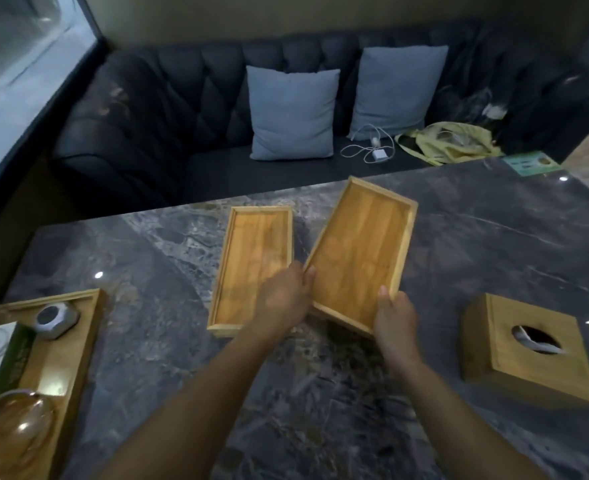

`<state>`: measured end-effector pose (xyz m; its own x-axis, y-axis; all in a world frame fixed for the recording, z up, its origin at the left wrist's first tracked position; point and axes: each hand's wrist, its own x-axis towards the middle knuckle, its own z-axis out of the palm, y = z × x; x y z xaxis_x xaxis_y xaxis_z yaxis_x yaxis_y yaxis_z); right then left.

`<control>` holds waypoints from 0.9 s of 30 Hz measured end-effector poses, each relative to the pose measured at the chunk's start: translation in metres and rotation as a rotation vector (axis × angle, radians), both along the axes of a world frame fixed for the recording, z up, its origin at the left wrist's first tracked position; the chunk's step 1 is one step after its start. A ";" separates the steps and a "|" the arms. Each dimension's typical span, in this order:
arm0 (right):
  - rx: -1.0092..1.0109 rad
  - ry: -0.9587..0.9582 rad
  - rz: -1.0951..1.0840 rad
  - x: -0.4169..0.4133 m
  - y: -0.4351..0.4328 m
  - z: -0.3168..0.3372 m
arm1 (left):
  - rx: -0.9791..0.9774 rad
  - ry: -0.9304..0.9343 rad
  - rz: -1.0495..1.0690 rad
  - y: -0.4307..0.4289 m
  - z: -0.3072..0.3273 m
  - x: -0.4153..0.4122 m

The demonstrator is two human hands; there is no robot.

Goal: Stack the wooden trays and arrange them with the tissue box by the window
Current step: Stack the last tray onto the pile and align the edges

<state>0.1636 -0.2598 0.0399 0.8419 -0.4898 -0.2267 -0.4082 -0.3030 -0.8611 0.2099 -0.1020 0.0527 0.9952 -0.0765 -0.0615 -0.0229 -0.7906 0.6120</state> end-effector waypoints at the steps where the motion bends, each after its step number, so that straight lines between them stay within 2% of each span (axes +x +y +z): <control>1: -0.080 -0.014 0.086 0.004 0.006 0.007 | 0.026 -0.090 0.019 0.012 0.005 0.000; 4: -0.295 -0.028 0.253 0.019 0.028 0.019 | 0.135 -0.281 0.092 0.048 0.017 -0.001; 7: -0.391 -0.031 0.369 0.035 0.057 0.022 | 0.281 -0.325 0.168 0.079 0.019 -0.005; 14: -0.562 0.070 0.572 0.056 0.105 0.006 | 0.294 -0.183 0.280 0.126 -0.005 -0.014; 22: -0.622 0.114 0.636 0.055 0.114 -0.017 | 0.332 -0.028 0.247 0.136 -0.046 -0.008; 27: -0.680 0.077 0.671 0.057 0.112 -0.027 | 0.281 -0.026 0.260 0.136 -0.054 -0.013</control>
<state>0.2207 -0.1479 0.0130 0.9895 0.0417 -0.1383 -0.0162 -0.9195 -0.3927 0.1974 0.0344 -0.0017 0.9807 0.1946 -0.0189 0.1875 -0.9088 0.3727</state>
